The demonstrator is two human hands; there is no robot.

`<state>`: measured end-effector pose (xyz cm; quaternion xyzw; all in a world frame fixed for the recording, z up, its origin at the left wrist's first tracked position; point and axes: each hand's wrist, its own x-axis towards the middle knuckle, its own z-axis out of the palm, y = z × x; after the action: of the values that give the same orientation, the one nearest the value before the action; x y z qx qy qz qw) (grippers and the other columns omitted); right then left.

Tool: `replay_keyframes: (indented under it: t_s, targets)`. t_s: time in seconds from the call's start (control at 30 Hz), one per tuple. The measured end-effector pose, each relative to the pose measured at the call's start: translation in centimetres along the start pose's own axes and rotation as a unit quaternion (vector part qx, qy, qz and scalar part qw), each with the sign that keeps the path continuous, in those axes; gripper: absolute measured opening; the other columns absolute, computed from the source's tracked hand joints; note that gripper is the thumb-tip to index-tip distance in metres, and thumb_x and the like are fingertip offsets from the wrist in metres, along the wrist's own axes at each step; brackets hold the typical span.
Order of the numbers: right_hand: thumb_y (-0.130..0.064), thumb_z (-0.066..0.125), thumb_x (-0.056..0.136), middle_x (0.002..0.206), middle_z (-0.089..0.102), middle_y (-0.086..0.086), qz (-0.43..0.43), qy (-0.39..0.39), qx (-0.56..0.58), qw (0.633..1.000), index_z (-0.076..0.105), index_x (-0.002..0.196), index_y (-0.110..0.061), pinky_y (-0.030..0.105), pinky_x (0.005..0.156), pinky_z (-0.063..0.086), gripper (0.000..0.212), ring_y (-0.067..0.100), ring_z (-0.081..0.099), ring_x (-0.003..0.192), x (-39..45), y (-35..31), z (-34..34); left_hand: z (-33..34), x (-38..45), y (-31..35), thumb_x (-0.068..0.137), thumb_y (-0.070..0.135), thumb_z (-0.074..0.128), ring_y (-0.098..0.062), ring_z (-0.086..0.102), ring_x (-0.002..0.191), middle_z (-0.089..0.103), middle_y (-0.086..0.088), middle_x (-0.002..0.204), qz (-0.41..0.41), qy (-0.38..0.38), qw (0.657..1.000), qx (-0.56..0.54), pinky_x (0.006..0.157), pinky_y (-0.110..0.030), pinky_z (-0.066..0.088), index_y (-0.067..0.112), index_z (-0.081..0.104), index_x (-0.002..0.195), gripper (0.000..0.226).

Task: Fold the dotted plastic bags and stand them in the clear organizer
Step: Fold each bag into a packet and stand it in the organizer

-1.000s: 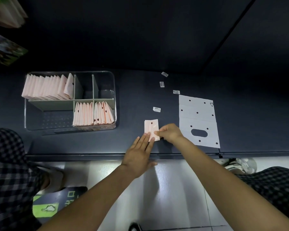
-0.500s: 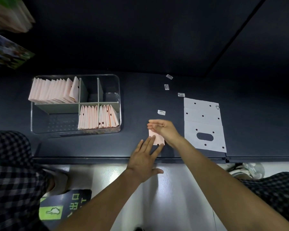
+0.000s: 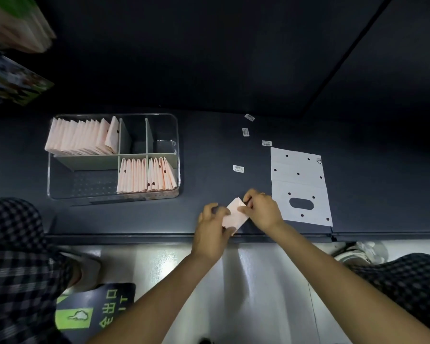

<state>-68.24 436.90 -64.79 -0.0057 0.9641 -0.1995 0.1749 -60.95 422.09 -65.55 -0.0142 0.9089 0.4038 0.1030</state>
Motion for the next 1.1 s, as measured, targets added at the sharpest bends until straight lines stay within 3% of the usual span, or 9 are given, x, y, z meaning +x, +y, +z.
replay_keyframes:
  t_s: [0.2,0.3,0.4,0.5,0.57,0.67,0.77,0.93,1.1]
  targets:
    - [-0.030,0.060,0.089,0.103,0.060,0.007,-0.023,-0.032,-0.056,0.998,0.039,0.122,-0.018,0.033,0.074,0.042,0.041,0.027,0.059,0.096,-2.7,-0.1,0.5,-0.7,0.7,0.7,0.079,-0.002,0.059,-0.024,0.059,0.090,0.059,-0.005,0.095,-0.113,-0.060,0.989,-0.074,0.072,-0.027,0.043,0.012,0.041,0.118,0.045]
    - [-0.021,0.057,0.088,0.121,0.049,-0.001,-0.131,0.000,-0.081,0.988,0.045,0.132,-0.027,0.031,0.086,0.042,0.046,0.022,0.048,0.108,-3.2,-0.7,-0.3,-1.9,1.1,1.2,0.080,-0.004,0.051,-0.029,0.060,0.088,0.063,-0.008,0.091,-0.062,-0.086,0.994,-0.014,0.073,-0.033,0.045,0.012,0.041,0.114,0.039]
    - [-0.020,0.056,0.087,0.111,0.057,-0.005,-0.243,0.017,-0.116,0.963,0.063,0.110,-0.023,0.032,0.090,0.037,0.024,0.019,0.044,0.106,-3.2,-2.1,-1.5,-4.6,2.1,1.7,0.078,-0.005,0.047,-0.031,0.056,0.093,0.064,-0.008,0.096,0.011,-0.077,0.995,0.060,0.077,-0.040,0.047,0.014,0.043,0.109,0.037]
    - [-0.024,0.057,0.087,0.092,0.065,-0.002,-0.194,0.011,-0.059,0.979,0.065,0.095,-0.022,0.029,0.075,0.036,0.011,0.020,0.052,0.097,-2.9,-4.2,-2.4,-8.0,2.9,1.5,0.076,0.000,0.055,-0.025,0.052,0.093,0.062,0.003,0.090,0.078,-0.024,0.995,0.056,0.077,-0.036,0.045,0.015,0.053,0.104,0.032]
    - [-0.022,0.060,0.085,0.083,0.067,-0.002,-0.119,0.021,0.036,0.992,0.064,0.088,-0.022,0.028,0.069,0.041,0.005,0.019,0.058,0.085,-2.4,-5.9,-2.9,-9.9,3.2,0.6,0.080,0.012,0.063,-0.021,0.050,0.089,0.055,0.007,0.084,0.086,0.068,0.992,0.057,0.073,-0.032,0.041,0.017,0.058,0.100,0.021]
    - [-0.012,0.063,0.084,0.072,0.064,-0.005,-0.030,0.041,0.265,0.963,0.061,0.077,-0.018,0.023,0.067,0.046,0.009,0.012,0.059,0.070,-1.6,-8.4,-3.4,-11.6,3.4,-1.5,0.086,0.031,0.064,-0.023,0.050,0.089,0.058,-0.001,0.085,-0.016,0.205,0.975,0.085,0.073,-0.034,0.039,0.016,0.060,0.089,0.016]
    - [-0.005,0.061,0.087,0.077,0.065,0.006,-0.008,0.006,0.414,0.910,0.058,0.078,-0.013,0.017,0.057,0.046,0.012,0.012,0.060,0.066,-1.1,-11.3,-3.1,-11.9,3.5,-3.2,0.087,0.043,0.059,-0.027,0.051,0.099,0.061,-0.007,0.101,-0.114,0.200,0.961,0.153,0.078,-0.036,0.039,0.015,0.062,0.091,0.029]
    - [-0.005,0.061,0.085,0.077,0.067,0.008,-0.015,0.022,0.372,0.928,0.057,0.076,-0.016,0.029,0.060,0.051,0.015,0.019,0.060,0.067,0.2,-14.5,-1.8,-11.3,4.0,-4.1,0.086,0.043,0.056,-0.026,0.048,0.104,0.057,-0.007,0.109,-0.132,0.194,0.950,0.205,0.083,-0.036,0.035,0.017,0.064,0.101,0.031]
    - [-0.011,0.059,0.080,0.079,0.069,0.004,-0.040,0.065,0.192,0.979,0.059,0.081,-0.013,0.035,0.072,0.051,0.003,0.025,0.063,0.075,1.0,-15.9,-1.2,-11.5,4.7,-4.5,0.084,0.037,0.056,-0.025,0.048,0.102,0.059,-0.006,0.107,-0.154,0.197,0.950,0.188,0.083,-0.036,0.035,0.014,0.066,0.097,0.028]
